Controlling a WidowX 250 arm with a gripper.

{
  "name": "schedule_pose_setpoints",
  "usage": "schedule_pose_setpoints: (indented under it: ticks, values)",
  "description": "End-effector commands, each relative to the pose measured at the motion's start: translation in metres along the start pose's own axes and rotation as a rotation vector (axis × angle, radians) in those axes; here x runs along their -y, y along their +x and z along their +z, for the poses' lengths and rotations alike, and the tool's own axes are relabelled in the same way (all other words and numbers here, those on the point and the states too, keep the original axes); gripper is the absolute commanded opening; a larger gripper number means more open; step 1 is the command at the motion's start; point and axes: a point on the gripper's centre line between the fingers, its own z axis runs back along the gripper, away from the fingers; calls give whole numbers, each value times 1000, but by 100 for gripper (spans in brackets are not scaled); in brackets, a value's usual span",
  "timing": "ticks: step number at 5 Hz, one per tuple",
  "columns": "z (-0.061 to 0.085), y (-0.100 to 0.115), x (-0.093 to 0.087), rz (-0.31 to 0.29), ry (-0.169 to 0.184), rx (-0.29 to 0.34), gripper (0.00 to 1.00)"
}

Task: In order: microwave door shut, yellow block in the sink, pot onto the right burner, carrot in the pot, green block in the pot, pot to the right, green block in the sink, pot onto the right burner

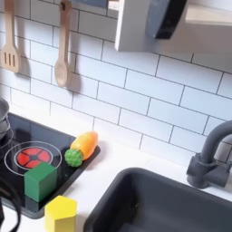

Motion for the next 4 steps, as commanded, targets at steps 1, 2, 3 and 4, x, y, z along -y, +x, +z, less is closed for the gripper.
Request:
schedule_pose_setpoints:
  ticks: [1,2,3,4]
  values:
    - [0,0,0,0,0,0,100]
    - [-1,14,-8,3,26,6,100]
    - [-7,24,-17,14,41,-12,100]
    - [-7,34,-28,29,60,-5,100]
